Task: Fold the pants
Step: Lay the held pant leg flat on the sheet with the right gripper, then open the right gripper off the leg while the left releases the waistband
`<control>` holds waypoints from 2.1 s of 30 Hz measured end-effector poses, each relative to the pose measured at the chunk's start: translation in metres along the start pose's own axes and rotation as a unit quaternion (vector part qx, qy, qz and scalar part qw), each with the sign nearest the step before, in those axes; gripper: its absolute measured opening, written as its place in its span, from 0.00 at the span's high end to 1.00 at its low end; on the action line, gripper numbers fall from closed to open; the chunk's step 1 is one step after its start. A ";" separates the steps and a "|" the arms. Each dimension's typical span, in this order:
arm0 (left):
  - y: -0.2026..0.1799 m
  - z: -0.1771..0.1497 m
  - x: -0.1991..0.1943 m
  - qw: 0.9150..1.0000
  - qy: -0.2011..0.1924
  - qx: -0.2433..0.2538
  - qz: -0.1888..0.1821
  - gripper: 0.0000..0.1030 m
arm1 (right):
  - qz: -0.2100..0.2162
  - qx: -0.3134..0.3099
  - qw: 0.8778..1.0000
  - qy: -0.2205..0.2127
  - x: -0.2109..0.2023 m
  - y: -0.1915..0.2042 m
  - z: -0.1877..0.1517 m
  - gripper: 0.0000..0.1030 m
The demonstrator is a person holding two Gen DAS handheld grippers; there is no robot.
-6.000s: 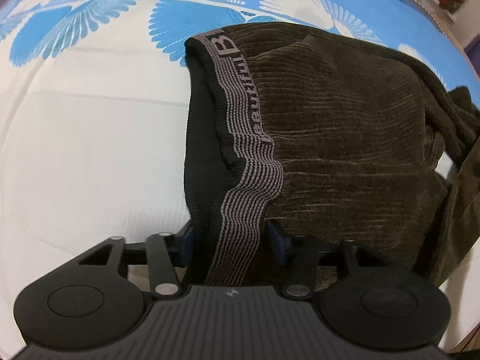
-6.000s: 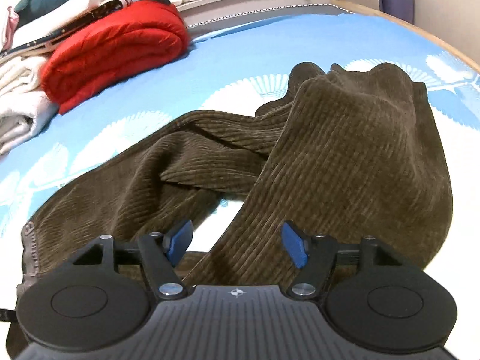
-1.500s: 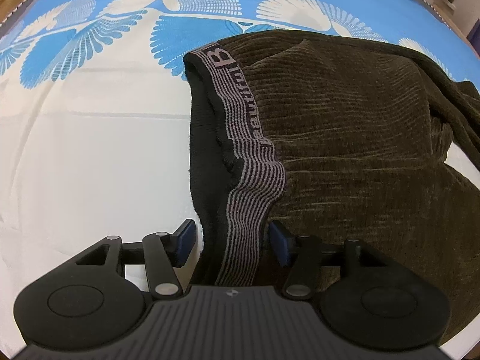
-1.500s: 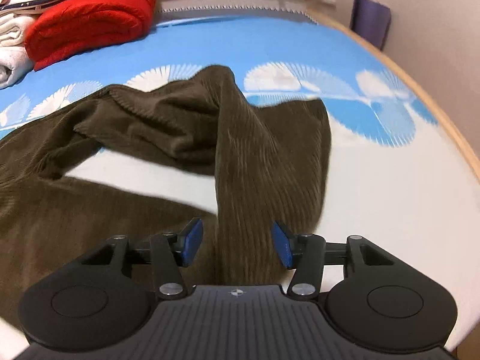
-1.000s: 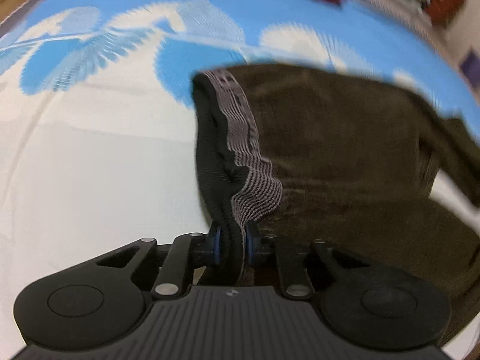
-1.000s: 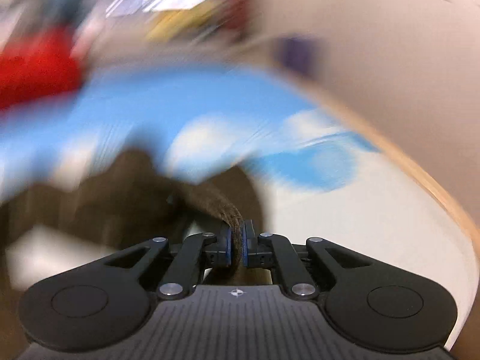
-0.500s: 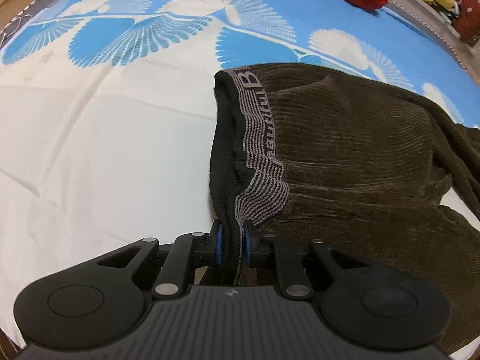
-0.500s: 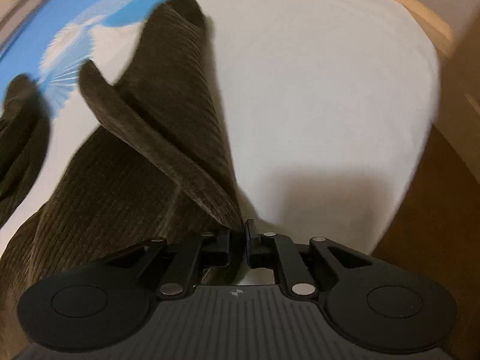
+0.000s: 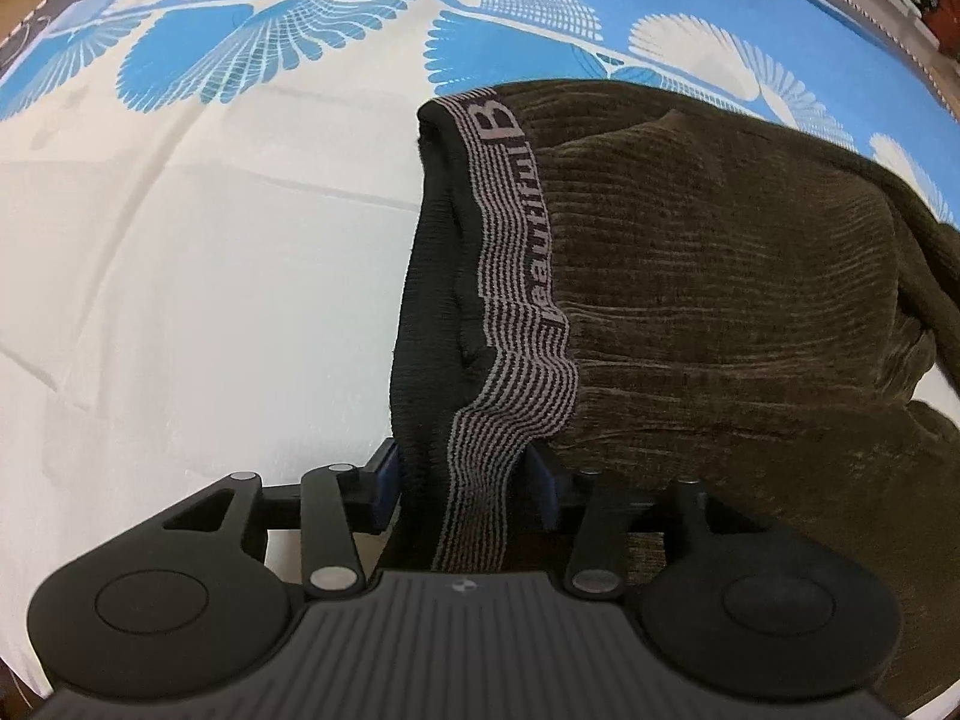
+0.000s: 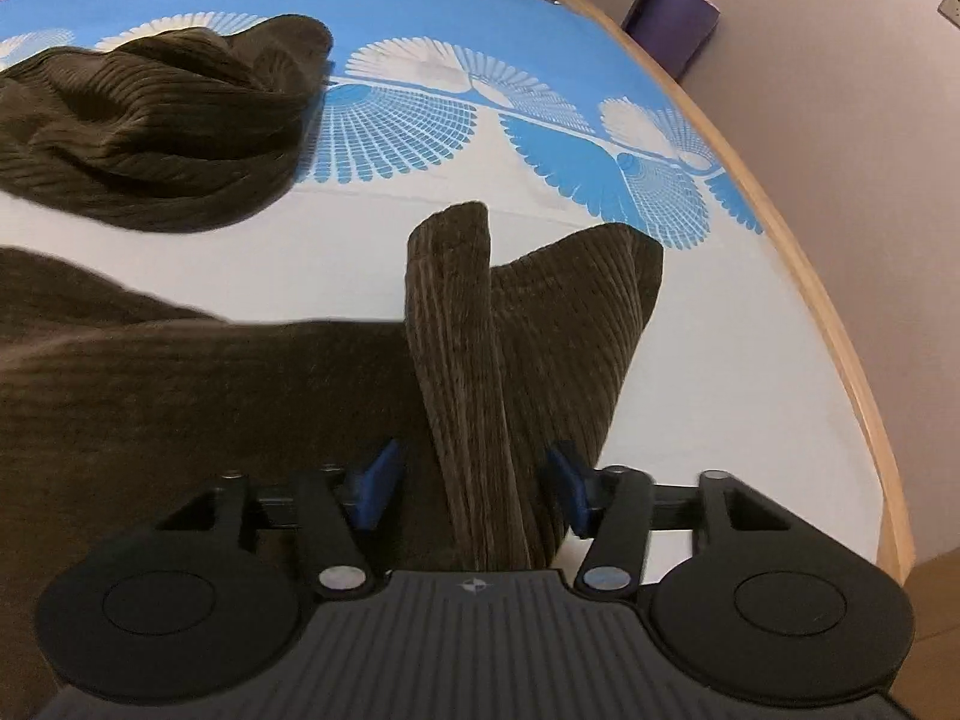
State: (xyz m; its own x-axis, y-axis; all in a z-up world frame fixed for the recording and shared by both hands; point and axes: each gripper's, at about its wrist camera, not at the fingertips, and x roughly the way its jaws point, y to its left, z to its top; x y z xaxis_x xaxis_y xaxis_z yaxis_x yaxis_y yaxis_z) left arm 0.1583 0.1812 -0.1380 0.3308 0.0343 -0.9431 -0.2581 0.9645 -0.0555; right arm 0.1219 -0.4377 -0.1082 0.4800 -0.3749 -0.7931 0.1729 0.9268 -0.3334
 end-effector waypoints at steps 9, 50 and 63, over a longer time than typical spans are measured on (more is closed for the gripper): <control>-0.005 -0.003 0.001 1.000 0.007 0.025 0.006 0.50 | -0.077 0.442 0.889 0.091 -0.003 -0.149 -0.073 0.94; -0.006 -0.010 -0.034 0.995 -0.055 0.054 0.064 0.55 | -0.164 0.464 0.866 0.085 -0.022 -0.154 -0.063 0.72; -0.070 0.000 -0.066 0.975 -0.194 0.099 0.049 0.51 | 0.027 0.294 0.943 -0.154 -0.070 -0.060 0.035 0.57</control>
State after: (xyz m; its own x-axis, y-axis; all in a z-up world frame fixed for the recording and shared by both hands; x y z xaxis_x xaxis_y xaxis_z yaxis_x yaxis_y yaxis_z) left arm 0.1545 0.1114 -0.0721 0.6419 0.1872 -0.7436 -0.1370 0.9821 0.1290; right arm 0.1077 -0.4659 -0.0150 0.7130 -0.3857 -0.5856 0.5445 0.8307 0.1158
